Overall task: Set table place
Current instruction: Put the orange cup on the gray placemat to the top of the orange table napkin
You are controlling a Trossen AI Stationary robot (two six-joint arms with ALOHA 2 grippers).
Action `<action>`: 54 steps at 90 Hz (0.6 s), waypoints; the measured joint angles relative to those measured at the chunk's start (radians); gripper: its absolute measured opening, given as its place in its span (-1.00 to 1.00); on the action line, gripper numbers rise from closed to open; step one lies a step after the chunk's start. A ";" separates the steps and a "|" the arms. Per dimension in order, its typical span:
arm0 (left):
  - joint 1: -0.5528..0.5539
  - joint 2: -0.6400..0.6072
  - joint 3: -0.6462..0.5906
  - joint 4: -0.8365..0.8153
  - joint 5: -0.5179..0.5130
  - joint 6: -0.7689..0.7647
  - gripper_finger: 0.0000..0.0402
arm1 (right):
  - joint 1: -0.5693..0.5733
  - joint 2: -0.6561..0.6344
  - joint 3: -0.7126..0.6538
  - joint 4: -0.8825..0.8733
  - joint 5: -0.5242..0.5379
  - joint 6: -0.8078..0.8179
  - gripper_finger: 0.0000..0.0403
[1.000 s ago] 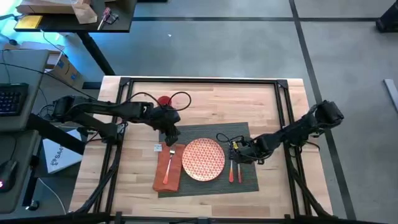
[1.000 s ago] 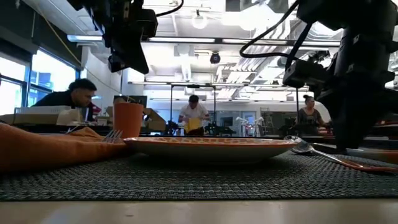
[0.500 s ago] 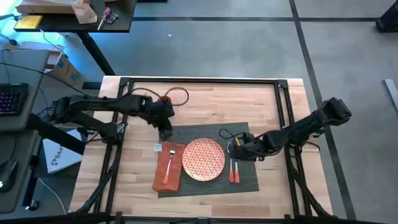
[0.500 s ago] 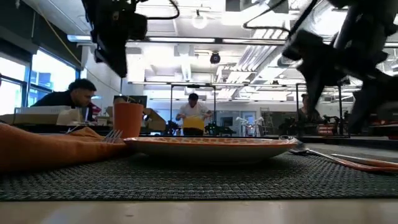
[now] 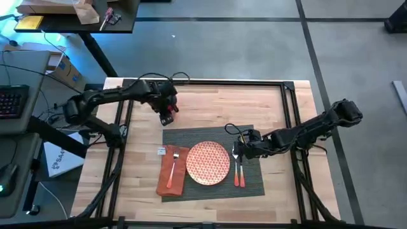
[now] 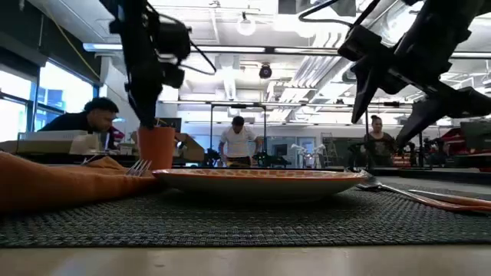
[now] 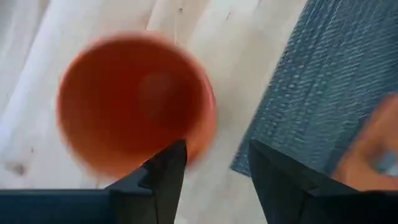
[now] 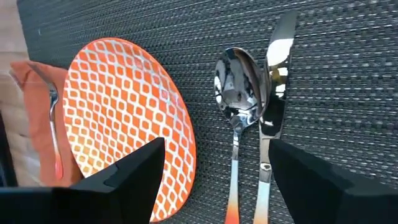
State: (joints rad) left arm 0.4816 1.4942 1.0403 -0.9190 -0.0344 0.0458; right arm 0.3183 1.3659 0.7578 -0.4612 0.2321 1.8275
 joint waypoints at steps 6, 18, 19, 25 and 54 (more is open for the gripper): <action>-0.008 0.031 0.000 -0.002 -0.027 0.017 -0.45 | 0.000 0.000 0.000 0.008 0.000 0.000 0.34; -0.050 0.026 0.000 -0.042 -0.002 0.026 -0.92 | 0.007 0.000 0.000 0.020 0.000 0.000 0.34; -0.056 0.023 0.000 -0.048 0.000 0.024 -0.93 | 0.008 0.000 0.000 0.020 0.000 0.000 0.34; -0.101 -0.007 0.000 -0.099 0.019 0.010 -0.96 | 0.010 0.000 0.000 0.019 0.001 0.000 0.34; -0.385 -0.140 0.000 -0.127 0.056 -0.200 -1.00 | -0.006 0.000 0.000 0.014 0.110 0.006 0.34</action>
State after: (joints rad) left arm 0.0965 1.3538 1.0399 -1.0465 0.0219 -0.1544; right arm 0.3124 1.3659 0.7578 -0.4469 0.3418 1.8338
